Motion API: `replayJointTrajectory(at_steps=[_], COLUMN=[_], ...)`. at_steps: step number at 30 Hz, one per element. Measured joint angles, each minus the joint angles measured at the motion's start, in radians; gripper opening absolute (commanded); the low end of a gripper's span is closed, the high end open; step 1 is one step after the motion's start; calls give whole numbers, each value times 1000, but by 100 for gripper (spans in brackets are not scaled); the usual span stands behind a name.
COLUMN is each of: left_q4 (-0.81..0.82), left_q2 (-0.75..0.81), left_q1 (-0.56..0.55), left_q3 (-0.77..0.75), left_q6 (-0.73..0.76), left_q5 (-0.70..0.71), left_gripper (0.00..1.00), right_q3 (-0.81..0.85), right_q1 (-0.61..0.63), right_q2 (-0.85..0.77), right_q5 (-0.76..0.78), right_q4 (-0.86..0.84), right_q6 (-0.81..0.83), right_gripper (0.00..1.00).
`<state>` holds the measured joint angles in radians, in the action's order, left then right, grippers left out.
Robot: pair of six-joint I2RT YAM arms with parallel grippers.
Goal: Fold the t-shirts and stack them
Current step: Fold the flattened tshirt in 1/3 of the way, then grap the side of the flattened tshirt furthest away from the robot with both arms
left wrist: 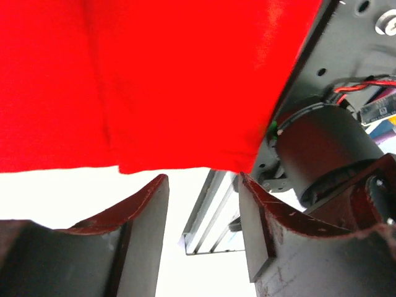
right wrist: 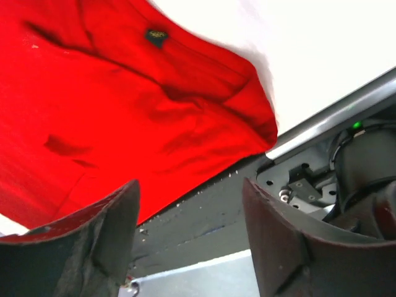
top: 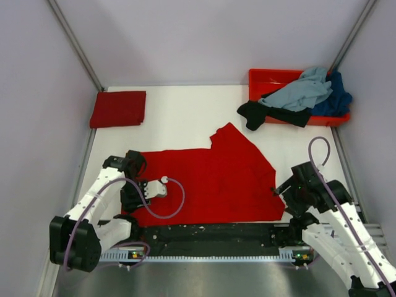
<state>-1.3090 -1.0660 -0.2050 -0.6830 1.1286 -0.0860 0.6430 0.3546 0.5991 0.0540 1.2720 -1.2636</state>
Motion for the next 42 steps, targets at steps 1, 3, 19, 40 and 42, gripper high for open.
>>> replayJointTrajectory(at_steps=[1, 3, 19, 40, 42], left_q4=[-2, 9, 377, 495, 498], left_q2=[-11, -42, -677, -979, -979], left_q1=[0, 3, 348, 412, 415], left_q3=[-26, -111, -768, -830, -829], left_q6=[-11, -53, -612, -821, -820], left_q5=[4, 13, -52, -87, -89], left_gripper=[56, 56, 55, 48, 44], right_q3=[30, 100, 904, 1564, 1563], right_q1=[0, 0, 3, 24, 24], right_q2=[2, 5, 1054, 1883, 1883], right_q5=[11, 40, -74, -84, -82], right_q4=[11, 27, -565, -521, -520], right_q6=[8, 56, 919, 1158, 1159], right_gripper=[68, 72, 55, 48, 45])
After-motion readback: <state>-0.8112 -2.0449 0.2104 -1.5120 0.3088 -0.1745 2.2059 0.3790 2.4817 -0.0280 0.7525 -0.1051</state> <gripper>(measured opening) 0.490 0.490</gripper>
